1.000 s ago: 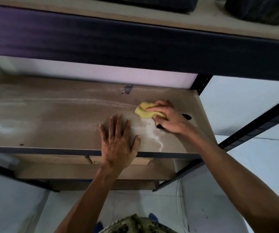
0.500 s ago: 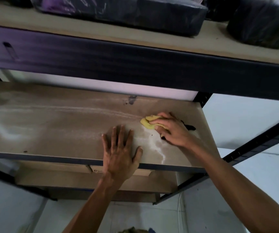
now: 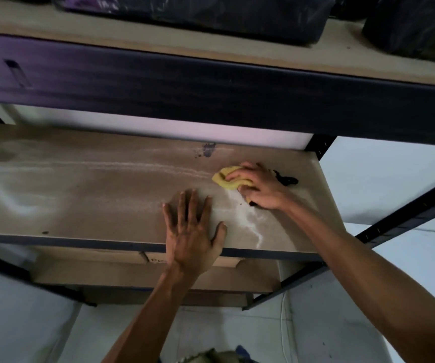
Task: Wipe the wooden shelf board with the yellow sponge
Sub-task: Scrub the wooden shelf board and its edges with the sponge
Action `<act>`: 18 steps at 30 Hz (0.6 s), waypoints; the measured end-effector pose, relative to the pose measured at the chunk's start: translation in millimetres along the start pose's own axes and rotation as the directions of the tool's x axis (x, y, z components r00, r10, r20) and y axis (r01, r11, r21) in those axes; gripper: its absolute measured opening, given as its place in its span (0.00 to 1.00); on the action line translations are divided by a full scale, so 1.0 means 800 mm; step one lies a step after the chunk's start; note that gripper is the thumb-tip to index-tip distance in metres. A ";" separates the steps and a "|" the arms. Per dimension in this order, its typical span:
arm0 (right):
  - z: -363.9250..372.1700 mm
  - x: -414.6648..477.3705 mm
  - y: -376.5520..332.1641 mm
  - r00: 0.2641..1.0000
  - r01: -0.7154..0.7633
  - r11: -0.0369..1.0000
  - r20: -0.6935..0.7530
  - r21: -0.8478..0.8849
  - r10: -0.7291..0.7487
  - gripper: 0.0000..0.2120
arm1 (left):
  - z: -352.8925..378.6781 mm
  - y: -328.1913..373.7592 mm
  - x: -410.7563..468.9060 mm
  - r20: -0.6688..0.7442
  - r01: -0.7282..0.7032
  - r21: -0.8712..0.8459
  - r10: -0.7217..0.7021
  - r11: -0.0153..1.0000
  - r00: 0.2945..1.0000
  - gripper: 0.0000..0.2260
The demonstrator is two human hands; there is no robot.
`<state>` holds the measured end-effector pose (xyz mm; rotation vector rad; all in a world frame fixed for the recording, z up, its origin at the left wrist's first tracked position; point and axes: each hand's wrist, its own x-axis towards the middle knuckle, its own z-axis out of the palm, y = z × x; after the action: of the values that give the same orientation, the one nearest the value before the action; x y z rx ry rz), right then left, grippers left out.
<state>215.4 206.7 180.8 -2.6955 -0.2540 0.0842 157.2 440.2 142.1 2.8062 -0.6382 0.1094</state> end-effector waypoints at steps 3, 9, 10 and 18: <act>-0.012 -0.013 0.012 0.996 -0.003 0.996 -0.091 0.093 0.012 0.19 | 0.001 -0.002 0.001 0.017 0.005 0.019 -0.005 1.000 1.000 0.34; -0.025 -0.022 0.061 0.852 -0.491 0.871 -0.226 -0.031 0.473 0.26 | 0.002 0.000 0.002 0.037 0.012 0.017 -0.013 1.000 0.999 0.34; -0.019 -0.027 0.055 0.868 -0.467 0.882 -0.227 -0.066 0.442 0.24 | 0.003 -0.001 0.002 0.033 0.008 0.024 -0.009 1.000 0.999 0.34; -0.013 -0.060 0.023 0.979 -0.038 0.998 -0.202 -0.054 0.026 0.20 | 0.004 -0.004 0.002 0.018 -0.006 0.002 0.006 1.000 1.000 0.35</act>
<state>172.5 176.9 183.3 -2.7396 -0.1532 -0.1879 160.1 441.2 138.7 2.8103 -0.6513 0.0866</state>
